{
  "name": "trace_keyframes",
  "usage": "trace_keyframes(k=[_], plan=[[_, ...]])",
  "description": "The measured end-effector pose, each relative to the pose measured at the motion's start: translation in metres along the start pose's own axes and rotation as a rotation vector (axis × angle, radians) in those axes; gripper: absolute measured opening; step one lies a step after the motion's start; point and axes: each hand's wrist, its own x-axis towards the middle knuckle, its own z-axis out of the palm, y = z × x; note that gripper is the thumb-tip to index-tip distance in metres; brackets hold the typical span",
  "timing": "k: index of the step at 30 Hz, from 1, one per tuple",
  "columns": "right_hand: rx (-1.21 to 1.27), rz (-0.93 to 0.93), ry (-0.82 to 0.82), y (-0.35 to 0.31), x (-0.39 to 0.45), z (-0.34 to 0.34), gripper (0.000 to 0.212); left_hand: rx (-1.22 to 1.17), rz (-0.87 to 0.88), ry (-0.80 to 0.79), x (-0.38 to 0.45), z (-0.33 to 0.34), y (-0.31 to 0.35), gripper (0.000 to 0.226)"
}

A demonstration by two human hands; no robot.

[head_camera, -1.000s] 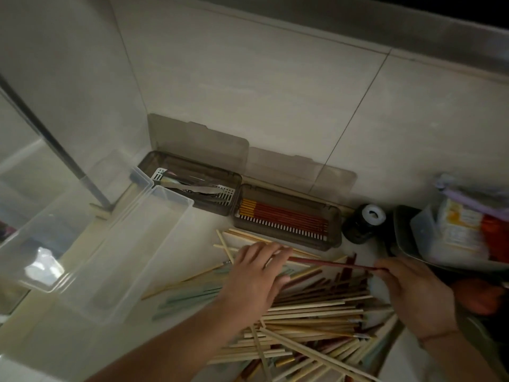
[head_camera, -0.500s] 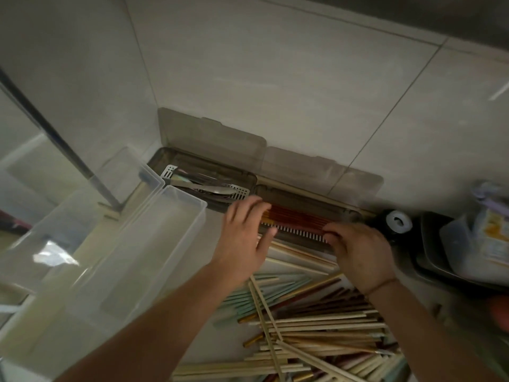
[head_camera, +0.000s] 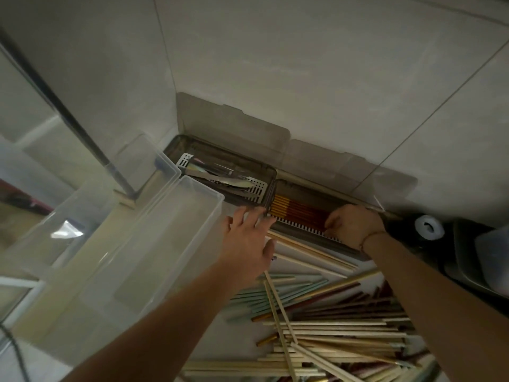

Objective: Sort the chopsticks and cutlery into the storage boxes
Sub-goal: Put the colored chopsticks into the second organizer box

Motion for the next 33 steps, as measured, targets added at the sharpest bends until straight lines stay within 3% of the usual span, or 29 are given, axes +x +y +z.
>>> trace_keyframes(k=[5,9,11,14,16,19,21,24,27,33], plan=[[-0.121,-0.027,0.017,-0.006,0.008,0.002,0.003,-0.002,-0.015,-0.033,-0.002,0.002,0.002,0.054],[-0.043,-0.022,0.024,0.000,0.006,0.007,0.007,0.000,-0.014,-0.037,-0.004,0.003,0.002,0.056],[0.099,-0.081,0.235,0.005,-0.007,0.011,0.011,0.002,-0.011,-0.050,-0.004,0.002,0.001,0.057],[0.185,-0.374,0.586,0.009,-0.048,0.017,0.012,0.023,-0.003,-0.060,-0.007,0.002,-0.001,0.060],[0.101,-0.581,0.542,0.011,-0.076,0.031,0.014,0.024,0.006,-0.067,-0.009,0.002,-0.001,0.061],[-0.010,-0.715,0.396,0.014,-0.097,0.057,0.014,0.047,0.015,-0.102,-0.011,0.001,0.001,0.061],[-0.051,-0.717,0.296,0.016,-0.099,0.071,0.006,0.072,0.008,-0.126,-0.013,0.001,0.003,0.062],[-0.057,-0.624,0.221,0.020,-0.095,0.084,0.025,0.097,-0.013,-0.166,-0.014,-0.001,0.005,0.064],[-0.034,-0.566,0.218,0.024,-0.092,0.089,0.026,0.126,-0.027,-0.187,-0.012,-0.006,0.009,0.065],[-0.146,-0.634,0.317,0.020,-0.100,0.088,0.032,0.124,-0.030,-0.213,-0.010,-0.013,0.012,0.066]])
